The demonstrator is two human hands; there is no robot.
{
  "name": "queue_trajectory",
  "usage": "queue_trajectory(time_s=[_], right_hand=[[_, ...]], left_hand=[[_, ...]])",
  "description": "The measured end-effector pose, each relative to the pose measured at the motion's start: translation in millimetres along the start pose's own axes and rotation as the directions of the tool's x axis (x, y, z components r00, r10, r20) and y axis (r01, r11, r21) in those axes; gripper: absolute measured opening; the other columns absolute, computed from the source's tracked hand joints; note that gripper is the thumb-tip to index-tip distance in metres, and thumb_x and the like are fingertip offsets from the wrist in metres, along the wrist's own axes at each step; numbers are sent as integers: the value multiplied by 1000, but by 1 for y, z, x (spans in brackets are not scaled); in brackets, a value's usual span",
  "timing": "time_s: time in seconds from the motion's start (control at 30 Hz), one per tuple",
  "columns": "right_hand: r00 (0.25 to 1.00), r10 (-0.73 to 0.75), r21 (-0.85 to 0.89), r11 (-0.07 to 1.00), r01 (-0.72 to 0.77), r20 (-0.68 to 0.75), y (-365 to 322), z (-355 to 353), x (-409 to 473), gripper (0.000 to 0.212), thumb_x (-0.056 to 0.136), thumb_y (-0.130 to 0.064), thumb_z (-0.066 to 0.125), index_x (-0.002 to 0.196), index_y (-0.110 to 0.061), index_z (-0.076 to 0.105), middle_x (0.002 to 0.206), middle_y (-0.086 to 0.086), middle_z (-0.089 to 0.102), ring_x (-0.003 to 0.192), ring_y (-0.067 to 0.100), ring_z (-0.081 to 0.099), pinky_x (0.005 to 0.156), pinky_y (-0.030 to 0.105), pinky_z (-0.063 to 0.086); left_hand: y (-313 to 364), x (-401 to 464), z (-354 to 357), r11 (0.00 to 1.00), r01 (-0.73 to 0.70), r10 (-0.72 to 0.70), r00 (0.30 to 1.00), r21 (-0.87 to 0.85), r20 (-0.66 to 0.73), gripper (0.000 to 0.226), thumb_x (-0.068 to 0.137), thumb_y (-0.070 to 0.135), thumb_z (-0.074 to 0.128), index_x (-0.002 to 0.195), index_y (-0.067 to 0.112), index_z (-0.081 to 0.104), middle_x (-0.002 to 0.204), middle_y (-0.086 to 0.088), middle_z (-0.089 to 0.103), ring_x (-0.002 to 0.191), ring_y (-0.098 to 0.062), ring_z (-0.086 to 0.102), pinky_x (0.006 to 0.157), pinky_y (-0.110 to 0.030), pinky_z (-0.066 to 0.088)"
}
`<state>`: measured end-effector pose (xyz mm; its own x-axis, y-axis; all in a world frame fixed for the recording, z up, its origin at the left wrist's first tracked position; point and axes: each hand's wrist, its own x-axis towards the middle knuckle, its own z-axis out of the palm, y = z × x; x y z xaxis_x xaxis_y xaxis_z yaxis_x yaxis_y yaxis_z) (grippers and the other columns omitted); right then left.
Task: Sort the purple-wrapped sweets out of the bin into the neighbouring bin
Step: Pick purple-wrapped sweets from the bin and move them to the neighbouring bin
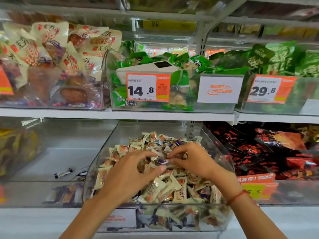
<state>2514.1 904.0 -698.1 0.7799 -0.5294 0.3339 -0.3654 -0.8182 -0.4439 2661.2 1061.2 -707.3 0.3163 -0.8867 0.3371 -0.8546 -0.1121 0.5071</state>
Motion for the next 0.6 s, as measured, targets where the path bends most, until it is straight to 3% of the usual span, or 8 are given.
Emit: queue_trajectory(time_s=[0.1,0.27,0.4,0.47,0.53,0.6], right_hand=[[999,0,-13,1000,1,45,-3,-2,-3,24,81,-28,76,104,-30,73,86,-20,66,76,-3,56,68,6,41],[998,-63,-92,994,66,30,-11,12,0,35,85,-41,69,119,-38,64,82,-24,49,70,-1,45,60,20,35],[999,-53,-155,987,51,-9,-7,9,0,27,84,-34,72,110,-32,70,98,-14,56,87,7,48,73,28,42],[999,19,-55,998,-20,-31,-1,-4,0,20,80,-26,76,100,-27,69,103,-11,59,89,9,54,77,28,47],[995,99,70,993,-99,11,5,-21,-2,19,79,-18,78,94,-21,66,101,-6,62,88,10,58,73,17,48],[982,156,156,973,-171,108,11,-33,-5,19,81,-14,76,93,-16,61,92,-4,63,82,8,59,68,11,46]], left_hand=[[3,-5,1,996,-44,36,994,80,102,58,75,68,56,127,44,51,125,32,40,122,2,38,104,-30,32],[-12,6,5,970,-60,66,998,234,-19,43,84,55,57,123,37,58,127,14,57,119,-9,48,90,-30,40],[-8,16,4,984,-47,62,994,171,-86,37,87,56,52,115,35,63,120,14,63,110,-9,56,84,-31,46],[1,28,0,990,-40,56,991,134,-121,30,93,48,49,115,33,63,118,11,64,89,-7,63,73,-28,48],[11,48,-1,984,-55,72,993,171,-95,27,97,38,49,120,32,61,123,8,61,70,-11,64,63,-28,48],[21,71,5,975,-82,81,997,209,12,31,98,35,48,128,31,54,133,2,56,87,-21,65,75,-34,51]])
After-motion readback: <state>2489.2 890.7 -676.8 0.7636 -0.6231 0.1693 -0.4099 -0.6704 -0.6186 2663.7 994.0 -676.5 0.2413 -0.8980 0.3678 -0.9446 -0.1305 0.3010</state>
